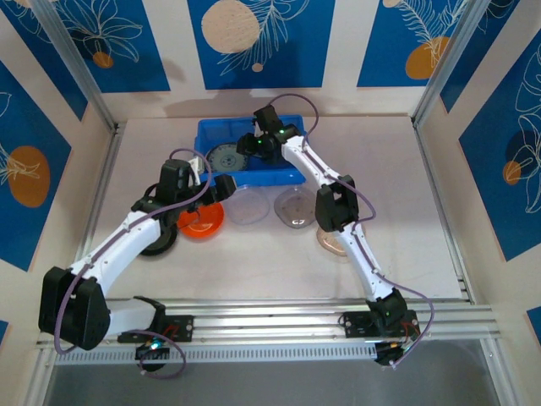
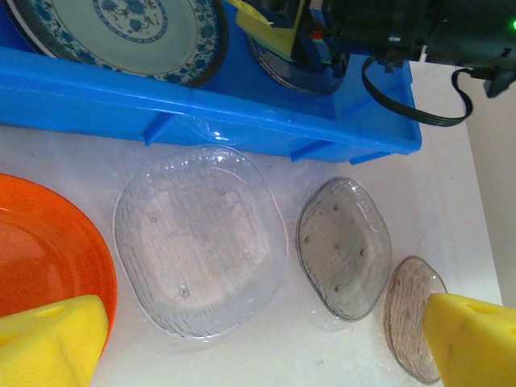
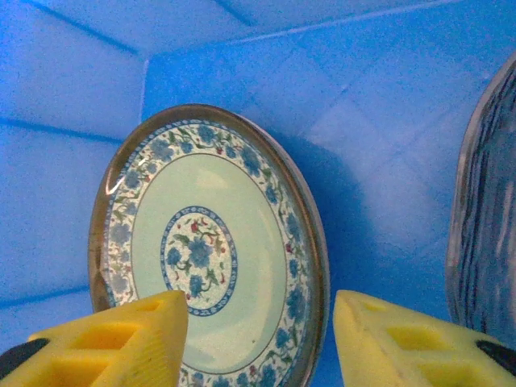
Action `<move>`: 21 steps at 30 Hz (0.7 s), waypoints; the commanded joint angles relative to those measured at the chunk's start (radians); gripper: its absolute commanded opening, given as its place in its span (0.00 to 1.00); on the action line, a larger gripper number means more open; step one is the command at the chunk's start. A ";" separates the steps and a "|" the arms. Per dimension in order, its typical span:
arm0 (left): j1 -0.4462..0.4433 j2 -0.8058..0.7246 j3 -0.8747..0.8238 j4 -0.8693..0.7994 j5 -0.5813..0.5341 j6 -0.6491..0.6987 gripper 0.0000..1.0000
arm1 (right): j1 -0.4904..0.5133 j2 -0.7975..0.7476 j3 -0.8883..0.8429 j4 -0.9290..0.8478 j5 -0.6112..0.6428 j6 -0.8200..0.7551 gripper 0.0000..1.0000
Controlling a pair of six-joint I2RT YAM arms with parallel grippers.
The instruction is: Place the plates into the plastic bin on the countertop
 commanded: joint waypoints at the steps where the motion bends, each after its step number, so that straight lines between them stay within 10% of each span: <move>1: -0.006 -0.011 0.035 -0.006 -0.059 0.035 1.00 | 0.011 -0.106 -0.022 -0.022 0.036 -0.045 0.59; 14: -0.006 -0.015 0.065 0.025 -0.111 0.108 1.00 | 0.016 -0.243 -0.107 0.005 0.108 -0.123 0.78; 21: -0.013 0.086 0.160 -0.108 -0.093 0.068 1.00 | 0.037 -0.515 -0.484 0.182 0.154 -0.133 0.77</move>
